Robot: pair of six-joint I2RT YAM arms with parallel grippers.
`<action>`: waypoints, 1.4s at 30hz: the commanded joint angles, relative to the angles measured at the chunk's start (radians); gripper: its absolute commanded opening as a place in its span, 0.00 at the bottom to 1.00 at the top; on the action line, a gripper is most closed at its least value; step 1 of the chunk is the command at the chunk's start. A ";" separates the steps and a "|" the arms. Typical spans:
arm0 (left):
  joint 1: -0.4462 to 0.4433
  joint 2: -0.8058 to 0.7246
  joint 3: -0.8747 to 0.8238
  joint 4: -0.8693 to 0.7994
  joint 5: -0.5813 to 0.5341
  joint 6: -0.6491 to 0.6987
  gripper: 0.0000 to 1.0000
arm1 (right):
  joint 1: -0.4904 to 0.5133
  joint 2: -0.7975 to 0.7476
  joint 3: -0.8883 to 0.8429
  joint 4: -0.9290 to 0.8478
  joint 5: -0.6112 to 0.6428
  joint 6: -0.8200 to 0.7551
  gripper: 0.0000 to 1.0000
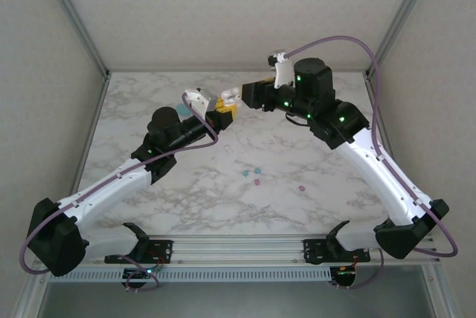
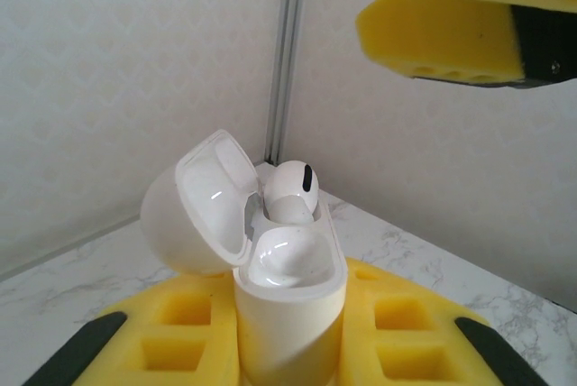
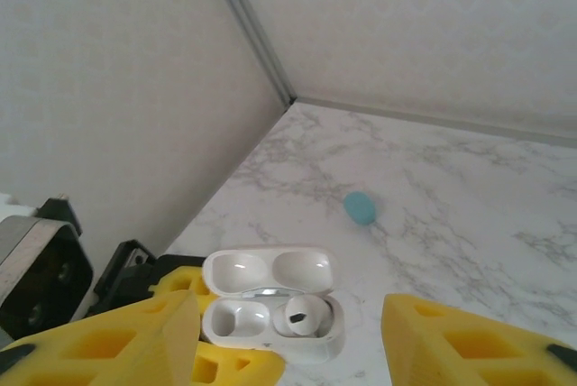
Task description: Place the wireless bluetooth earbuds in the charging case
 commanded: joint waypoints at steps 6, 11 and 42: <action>-0.006 -0.081 0.003 -0.035 -0.060 0.042 0.13 | -0.142 -0.064 -0.101 -0.038 0.226 0.194 0.47; -0.006 -0.137 -0.002 -0.071 -0.091 0.064 0.13 | -0.221 0.018 -0.137 -0.116 0.122 0.204 0.48; -0.006 -0.276 0.009 -0.144 -0.147 0.096 0.13 | 0.007 1.025 0.561 -0.649 -0.039 -0.275 0.50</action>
